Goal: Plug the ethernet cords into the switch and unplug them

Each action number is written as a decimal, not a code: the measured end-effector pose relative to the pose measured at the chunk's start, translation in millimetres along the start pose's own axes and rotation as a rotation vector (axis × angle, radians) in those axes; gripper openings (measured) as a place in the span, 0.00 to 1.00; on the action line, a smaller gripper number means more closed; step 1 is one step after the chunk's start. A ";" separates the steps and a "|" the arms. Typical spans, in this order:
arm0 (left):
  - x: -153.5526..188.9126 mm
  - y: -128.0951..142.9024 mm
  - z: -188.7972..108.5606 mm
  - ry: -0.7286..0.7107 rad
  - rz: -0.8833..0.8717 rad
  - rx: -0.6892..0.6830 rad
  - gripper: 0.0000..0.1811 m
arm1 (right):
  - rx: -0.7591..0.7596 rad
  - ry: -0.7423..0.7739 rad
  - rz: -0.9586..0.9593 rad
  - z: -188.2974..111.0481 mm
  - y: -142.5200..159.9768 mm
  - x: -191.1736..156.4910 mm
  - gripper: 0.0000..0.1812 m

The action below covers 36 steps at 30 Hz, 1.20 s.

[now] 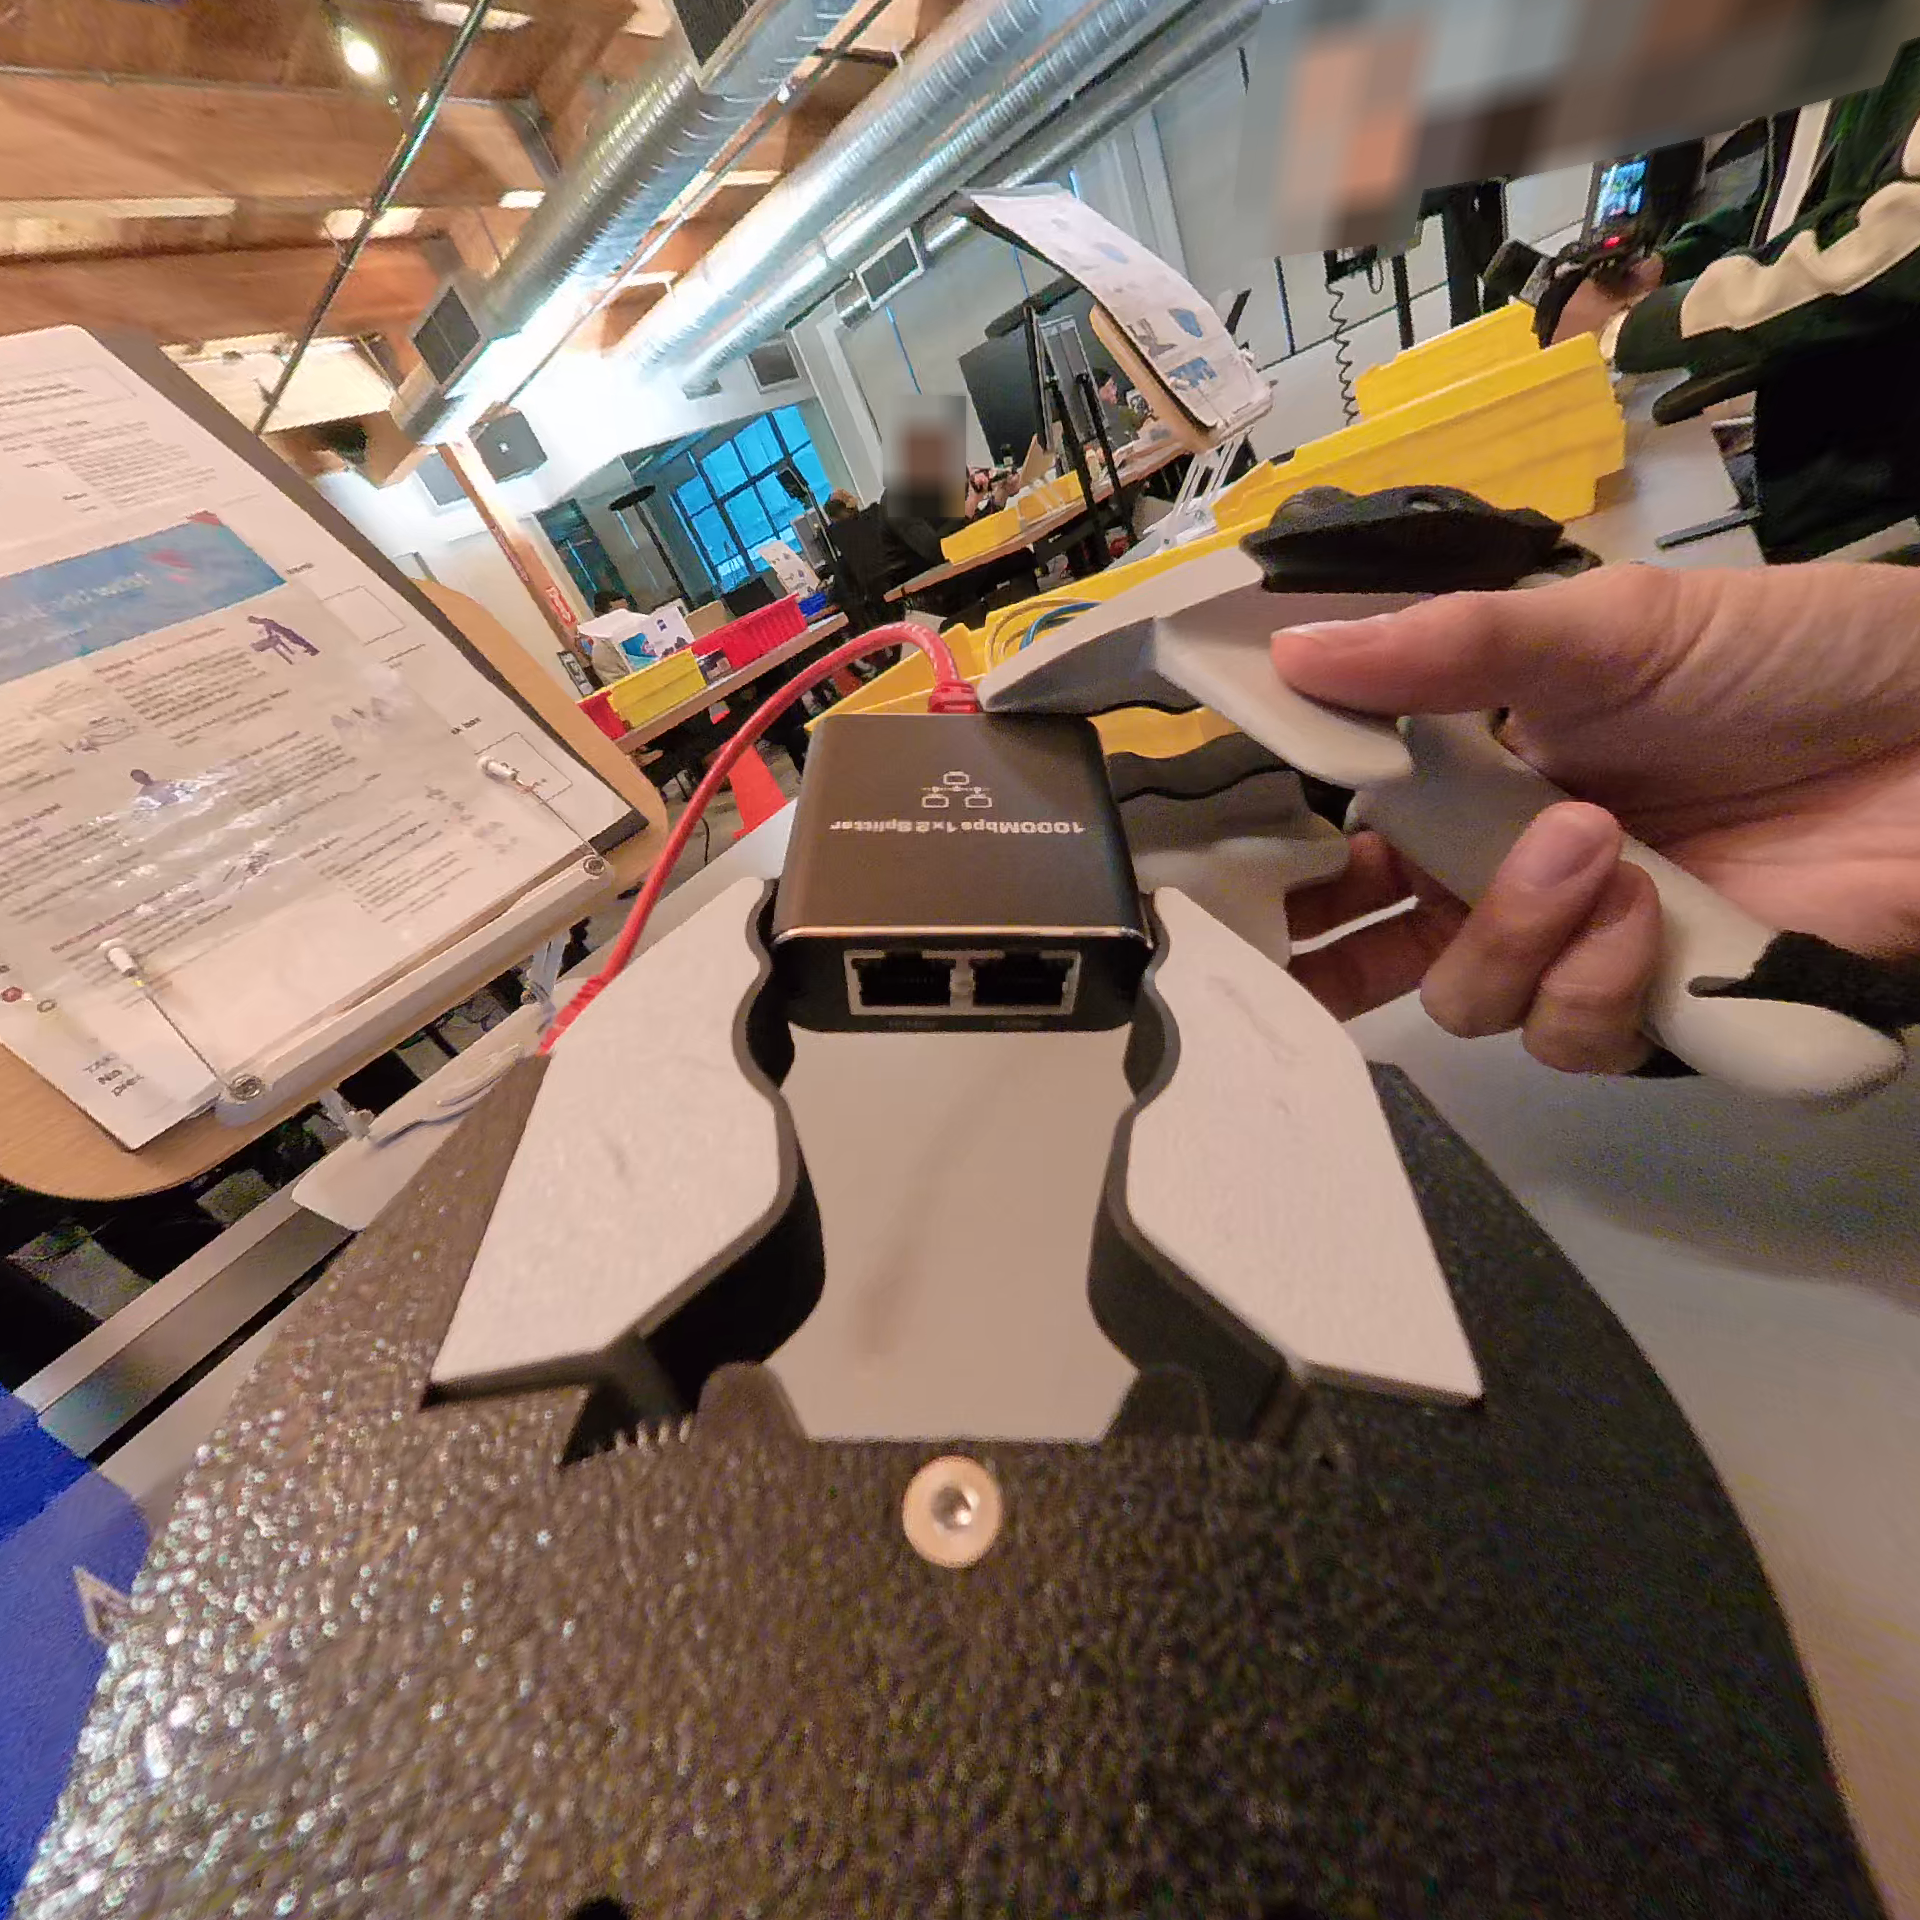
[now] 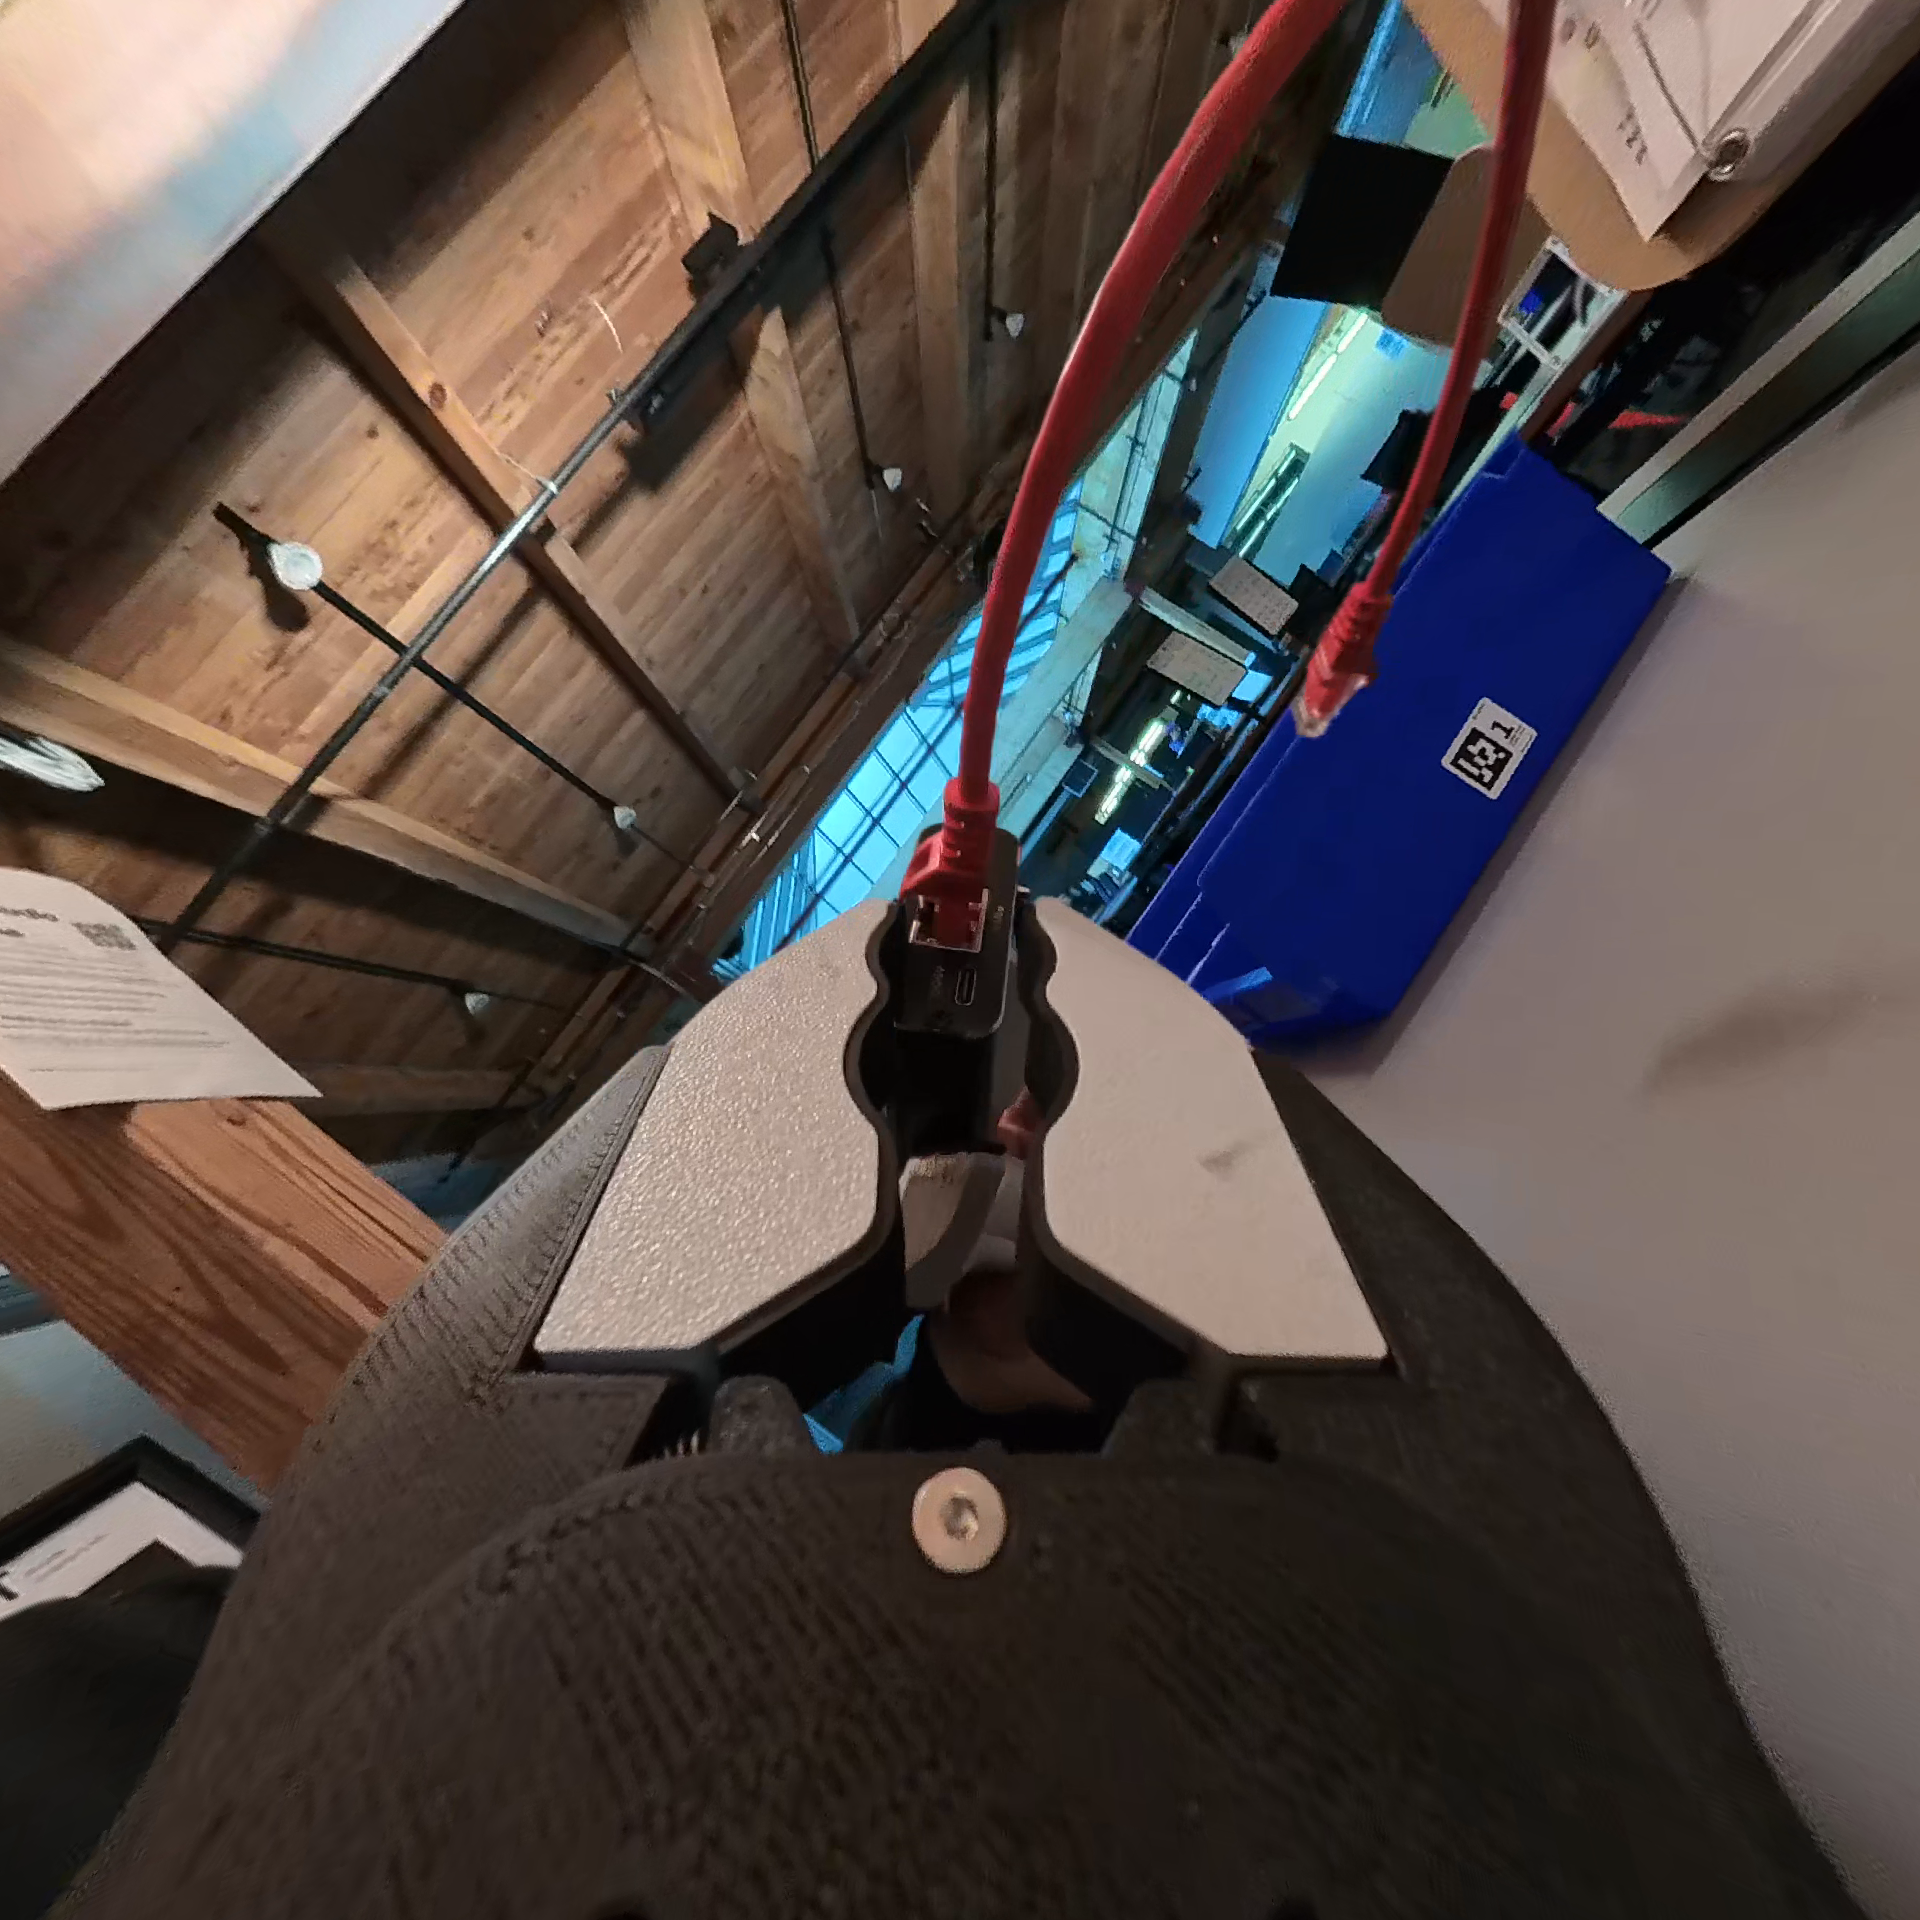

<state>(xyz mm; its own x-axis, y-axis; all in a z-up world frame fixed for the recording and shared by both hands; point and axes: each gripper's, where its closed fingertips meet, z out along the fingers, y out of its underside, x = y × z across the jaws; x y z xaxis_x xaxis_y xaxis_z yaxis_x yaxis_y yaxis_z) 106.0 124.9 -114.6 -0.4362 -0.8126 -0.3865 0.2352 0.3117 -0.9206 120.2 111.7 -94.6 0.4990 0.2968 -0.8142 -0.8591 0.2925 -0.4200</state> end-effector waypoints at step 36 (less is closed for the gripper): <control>2.7 -1.0 10.4 -0.141 -0.015 0.046 0.34 | -0.067 0.006 -0.396 -15.6 -37.1 6.1 0.06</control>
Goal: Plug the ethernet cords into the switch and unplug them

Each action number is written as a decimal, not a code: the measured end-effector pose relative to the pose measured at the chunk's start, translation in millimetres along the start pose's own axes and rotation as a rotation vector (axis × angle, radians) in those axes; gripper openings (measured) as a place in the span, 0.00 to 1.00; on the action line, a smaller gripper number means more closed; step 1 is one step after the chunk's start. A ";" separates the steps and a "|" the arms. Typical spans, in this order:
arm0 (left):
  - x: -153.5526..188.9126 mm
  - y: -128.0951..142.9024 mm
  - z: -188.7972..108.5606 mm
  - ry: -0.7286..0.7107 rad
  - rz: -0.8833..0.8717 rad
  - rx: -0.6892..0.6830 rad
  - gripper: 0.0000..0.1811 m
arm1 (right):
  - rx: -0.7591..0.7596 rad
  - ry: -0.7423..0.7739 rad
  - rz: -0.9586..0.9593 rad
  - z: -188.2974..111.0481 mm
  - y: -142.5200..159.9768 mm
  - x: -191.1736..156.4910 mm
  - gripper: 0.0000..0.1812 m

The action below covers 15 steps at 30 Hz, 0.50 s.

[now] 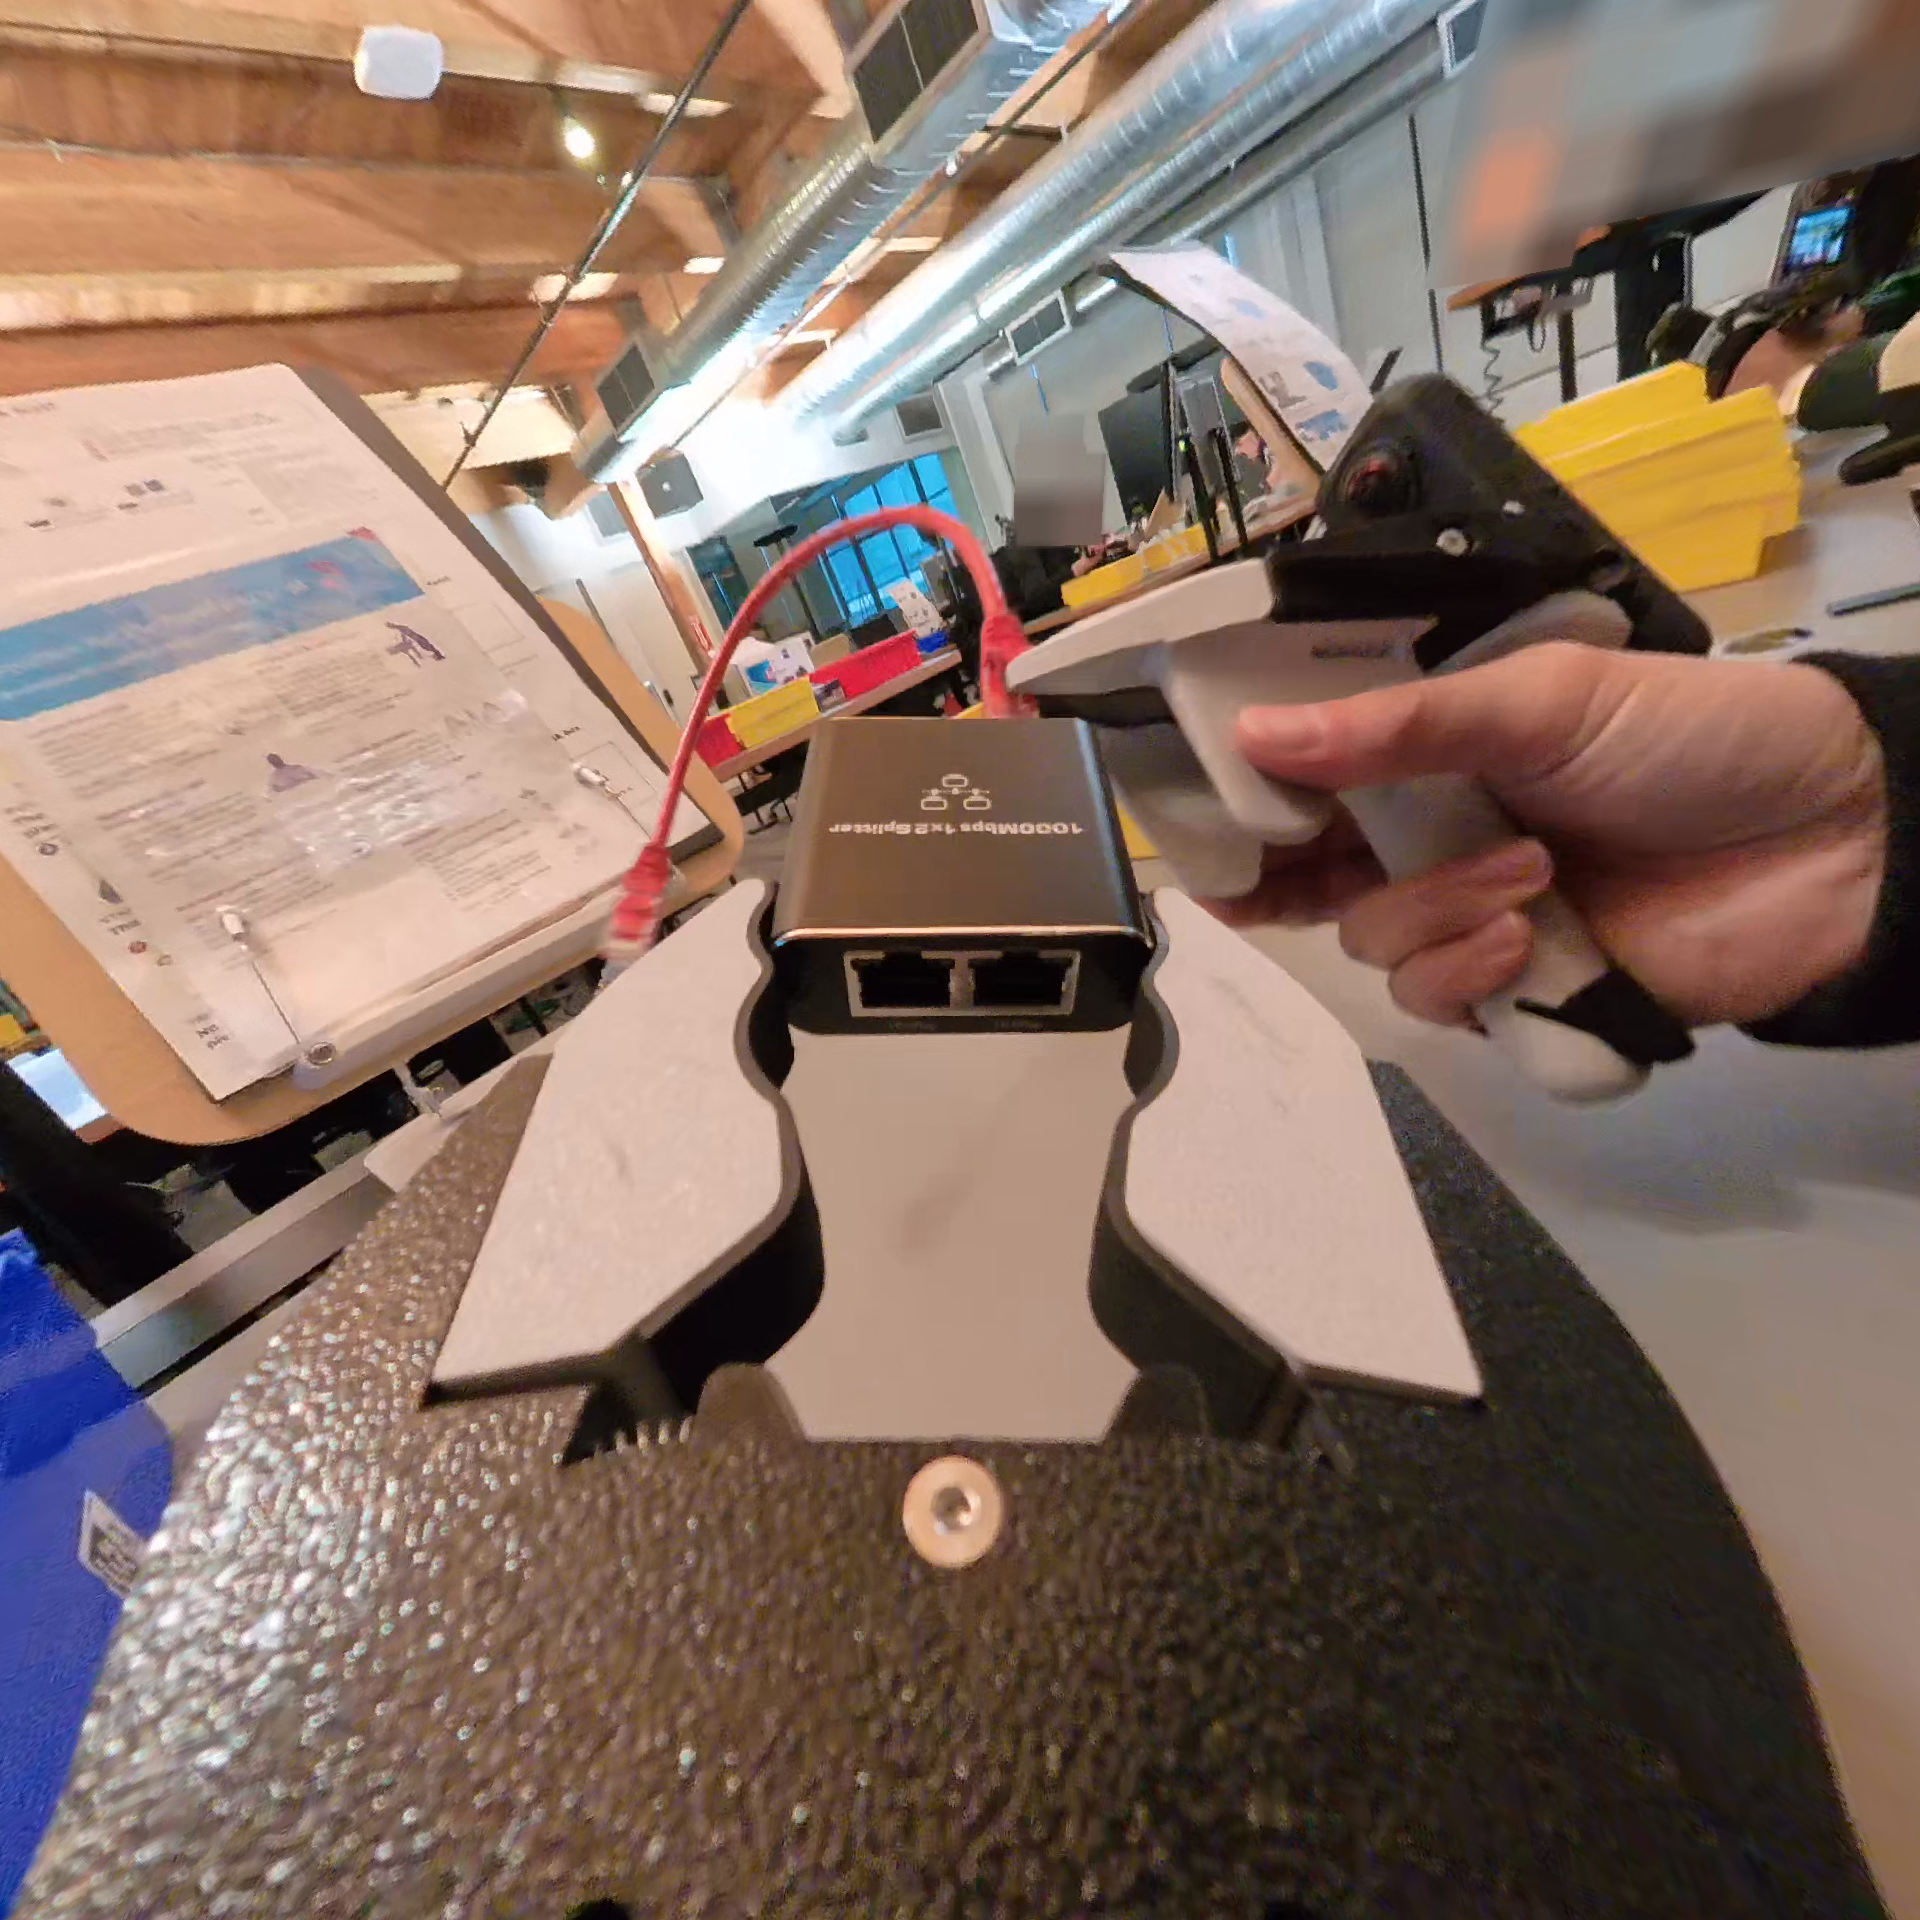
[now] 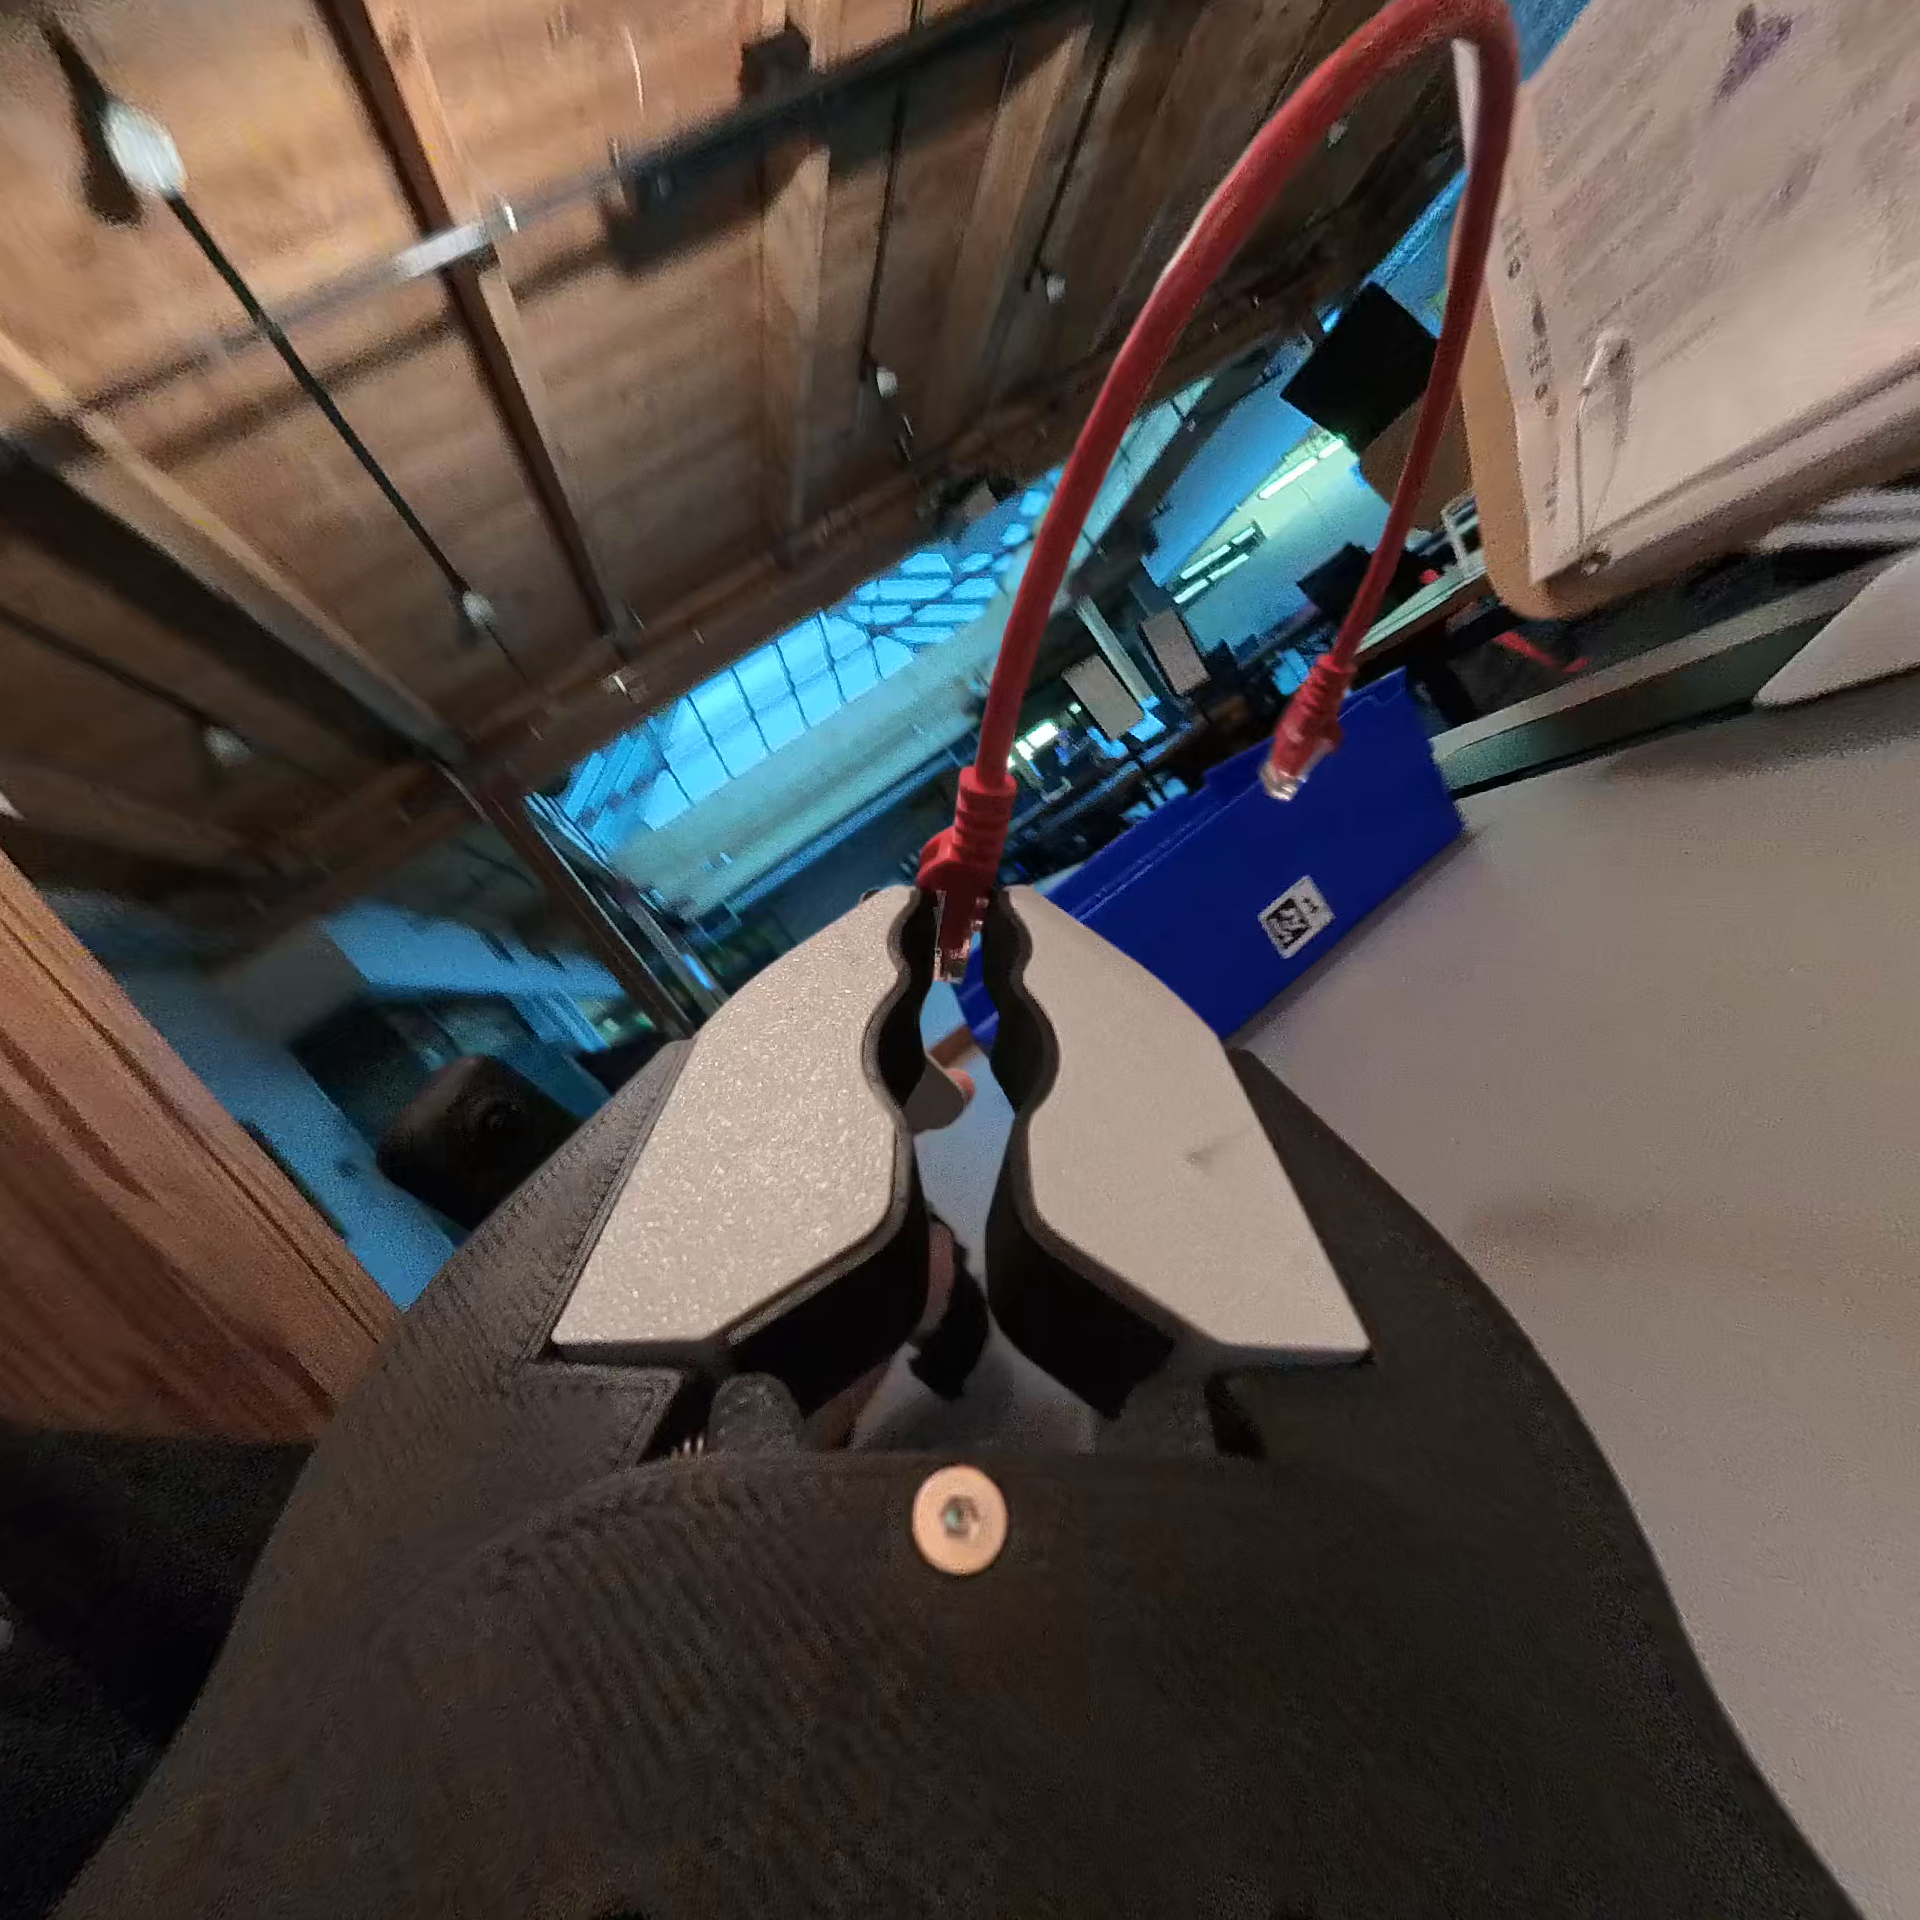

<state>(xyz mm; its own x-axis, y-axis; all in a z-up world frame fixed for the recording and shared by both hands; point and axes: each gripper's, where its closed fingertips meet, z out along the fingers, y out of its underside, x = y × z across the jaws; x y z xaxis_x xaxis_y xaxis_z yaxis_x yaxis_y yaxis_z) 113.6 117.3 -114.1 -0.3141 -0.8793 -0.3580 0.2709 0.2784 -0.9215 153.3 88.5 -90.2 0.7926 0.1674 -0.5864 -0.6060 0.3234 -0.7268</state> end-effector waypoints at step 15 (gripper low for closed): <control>2.2 15.3 -1.4 0.064 -0.021 -0.037 0.34 | -0.288 0.274 -0.345 -178.0 -174.1 30.8 0.06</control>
